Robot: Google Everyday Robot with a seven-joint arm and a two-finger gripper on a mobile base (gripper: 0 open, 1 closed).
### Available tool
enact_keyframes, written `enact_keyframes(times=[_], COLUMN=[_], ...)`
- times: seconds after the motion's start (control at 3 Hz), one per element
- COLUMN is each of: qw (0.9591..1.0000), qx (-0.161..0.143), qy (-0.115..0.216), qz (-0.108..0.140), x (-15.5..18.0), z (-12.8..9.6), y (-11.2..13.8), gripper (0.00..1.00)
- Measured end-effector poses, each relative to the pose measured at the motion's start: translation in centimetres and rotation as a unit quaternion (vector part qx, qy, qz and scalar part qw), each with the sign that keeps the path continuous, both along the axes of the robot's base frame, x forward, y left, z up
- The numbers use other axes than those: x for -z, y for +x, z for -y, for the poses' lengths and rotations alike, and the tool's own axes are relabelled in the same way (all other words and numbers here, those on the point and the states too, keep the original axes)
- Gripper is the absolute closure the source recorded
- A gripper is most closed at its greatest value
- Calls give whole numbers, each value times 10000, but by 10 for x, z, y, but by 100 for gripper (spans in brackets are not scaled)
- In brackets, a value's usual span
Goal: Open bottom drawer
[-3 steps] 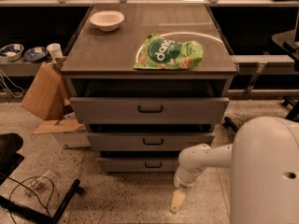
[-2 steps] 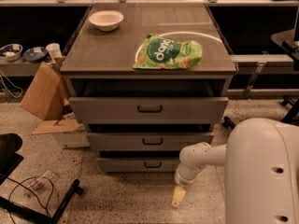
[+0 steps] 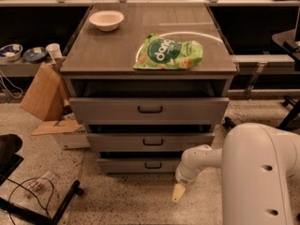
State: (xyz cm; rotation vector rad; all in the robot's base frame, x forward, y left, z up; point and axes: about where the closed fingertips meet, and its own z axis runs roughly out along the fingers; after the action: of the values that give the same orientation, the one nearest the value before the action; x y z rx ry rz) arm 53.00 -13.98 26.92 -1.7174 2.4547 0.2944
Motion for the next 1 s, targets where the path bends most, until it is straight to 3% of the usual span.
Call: enact_keyframes(times=[0.33, 0.67, 1.0], qw=[9990, 9980, 9982], qx=[-8, -130, -314], qy=[261, 221, -39], qz=[357, 570, 515], x=[25, 32, 47], z=[-2, -5, -13], y=[29, 57, 79], gripper=[0, 0, 0])
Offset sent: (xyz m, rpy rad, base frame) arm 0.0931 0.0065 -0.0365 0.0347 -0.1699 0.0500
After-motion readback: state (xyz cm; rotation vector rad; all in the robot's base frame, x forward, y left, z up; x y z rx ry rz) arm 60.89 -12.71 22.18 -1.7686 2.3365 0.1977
